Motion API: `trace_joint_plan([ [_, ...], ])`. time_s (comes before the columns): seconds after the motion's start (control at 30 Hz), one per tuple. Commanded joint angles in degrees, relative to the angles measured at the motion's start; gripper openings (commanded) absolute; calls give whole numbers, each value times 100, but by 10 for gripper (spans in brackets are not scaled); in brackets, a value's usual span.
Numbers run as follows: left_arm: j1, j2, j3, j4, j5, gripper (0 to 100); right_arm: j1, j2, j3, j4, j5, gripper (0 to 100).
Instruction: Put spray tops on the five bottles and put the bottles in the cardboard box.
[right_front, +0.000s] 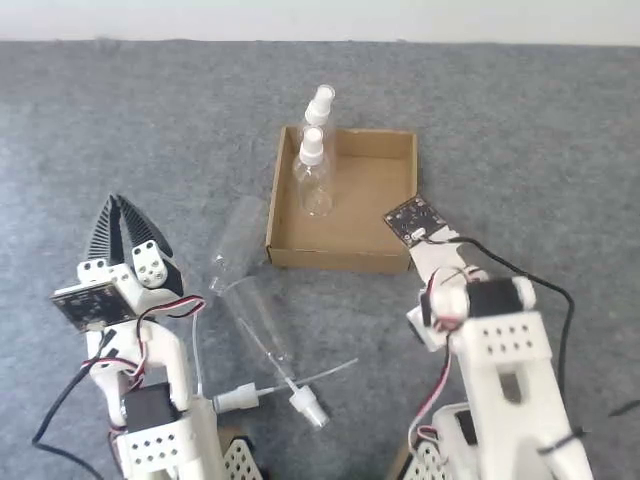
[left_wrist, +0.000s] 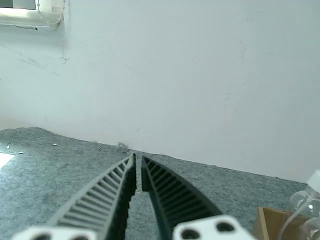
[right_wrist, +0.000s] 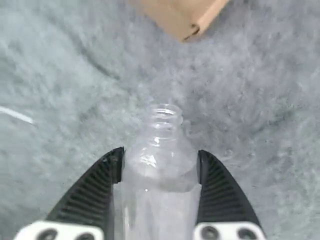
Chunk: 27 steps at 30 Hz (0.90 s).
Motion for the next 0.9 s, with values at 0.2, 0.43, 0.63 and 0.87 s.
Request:
trace_joint_plan([
  [0.2,-9,-114,-48,18,-44,16,-1015,-2009,-308,400,-1433,48],
  [0.43,-18,-114,-48,18,-44,16,-1033,-2589,-299,-224,-1916,48],
  [0.63,-18,-114,-48,18,-44,16,-1402,-2677,-290,-444,-2084,48],
  [0.87,-18,-114,-48,18,-44,16,-1516,-2686,-149,-664,-3015,48],
])
